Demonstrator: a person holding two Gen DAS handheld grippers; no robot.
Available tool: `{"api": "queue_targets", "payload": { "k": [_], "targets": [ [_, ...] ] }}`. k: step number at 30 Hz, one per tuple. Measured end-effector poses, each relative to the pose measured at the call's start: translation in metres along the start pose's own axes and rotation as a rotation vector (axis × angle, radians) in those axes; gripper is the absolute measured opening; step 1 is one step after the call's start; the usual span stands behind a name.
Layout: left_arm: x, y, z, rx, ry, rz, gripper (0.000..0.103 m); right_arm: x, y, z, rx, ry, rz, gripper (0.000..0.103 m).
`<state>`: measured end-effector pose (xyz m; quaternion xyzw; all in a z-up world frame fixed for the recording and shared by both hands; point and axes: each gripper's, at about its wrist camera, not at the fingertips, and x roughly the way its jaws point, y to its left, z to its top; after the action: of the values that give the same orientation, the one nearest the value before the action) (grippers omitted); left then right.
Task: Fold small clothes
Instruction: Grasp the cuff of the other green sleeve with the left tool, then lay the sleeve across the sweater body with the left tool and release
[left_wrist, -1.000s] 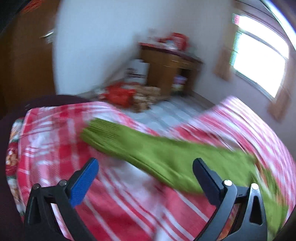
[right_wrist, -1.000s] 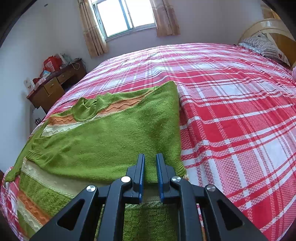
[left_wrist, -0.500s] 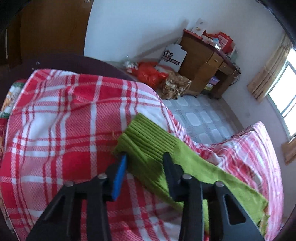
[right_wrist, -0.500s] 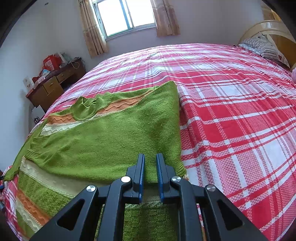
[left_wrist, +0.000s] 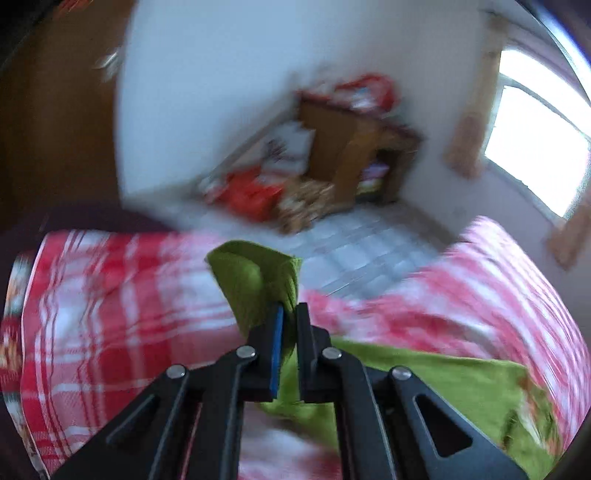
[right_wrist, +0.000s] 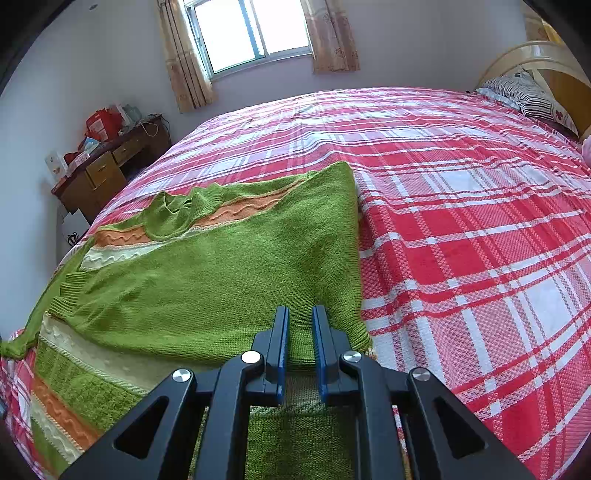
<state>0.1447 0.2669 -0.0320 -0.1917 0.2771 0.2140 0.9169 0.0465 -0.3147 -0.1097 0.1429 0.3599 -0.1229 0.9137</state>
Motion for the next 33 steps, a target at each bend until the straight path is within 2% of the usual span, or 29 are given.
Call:
{"api": "queue_targets", "payload": {
  "k": [3, 5, 9, 13, 17, 21, 23, 24, 25, 26, 27, 28, 30, 33],
  "targets": [
    [-0.038, -0.061, -0.007, 0.124, -0.058, -0.160, 0.006, 0.000, 0.000, 0.000, 0.000, 0.000, 0.000, 0.013],
    [-0.061, -0.106, -0.024, 0.219, -0.077, -0.262, 0.006, 0.000, 0.000, 0.000, 0.000, -0.001, 0.000, 0.013],
    [-0.084, -0.180, -0.077, 0.364, -0.033, -0.428, 0.006, 0.000, -0.001, 0.000, 0.001, 0.000, 0.001, 0.013],
    [-0.084, -0.236, -0.139, 0.509, 0.051, -0.488, 0.006, 0.000, 0.000, 0.000, 0.004, -0.001, 0.005, 0.013],
    [-0.074, -0.266, -0.188, 0.613, 0.143, -0.472, 0.006, 0.000, -0.001, 0.000, 0.012, -0.003, 0.016, 0.013],
    [-0.073, -0.273, -0.209, 0.674, 0.221, -0.434, 0.007, 0.000, -0.003, 0.000, 0.019, -0.005, 0.025, 0.013],
    [-0.079, -0.268, -0.205, 0.664, 0.213, -0.453, 0.011, 0.000, -0.004, 0.000, 0.021, -0.005, 0.027, 0.013],
    [-0.081, -0.264, -0.203, 0.663, 0.215, -0.463, 0.019, 0.000, -0.004, 0.000, 0.020, -0.005, 0.027, 0.013],
    [-0.084, -0.257, -0.199, 0.663, 0.230, -0.479, 0.038, 0.000, -0.004, 0.000, 0.020, -0.004, 0.026, 0.013],
    [-0.085, -0.250, -0.198, 0.657, 0.245, -0.489, 0.052, 0.000, -0.004, 0.000, 0.020, -0.004, 0.027, 0.013],
    [-0.087, -0.241, -0.195, 0.643, 0.254, -0.493, 0.079, 0.000, -0.004, 0.000, 0.021, -0.004, 0.028, 0.013],
    [-0.088, -0.234, -0.194, 0.616, 0.243, -0.494, 0.091, 0.000, -0.005, 0.000, 0.025, -0.003, 0.031, 0.013],
    [-0.092, -0.202, -0.186, 0.544, 0.189, -0.469, 0.091, 0.001, -0.007, 0.000, 0.036, -0.001, 0.043, 0.013],
    [-0.088, -0.158, -0.178, 0.471, 0.165, -0.419, 0.091, 0.002, -0.011, 0.003, 0.060, 0.013, 0.067, 0.013]
  ]
}}
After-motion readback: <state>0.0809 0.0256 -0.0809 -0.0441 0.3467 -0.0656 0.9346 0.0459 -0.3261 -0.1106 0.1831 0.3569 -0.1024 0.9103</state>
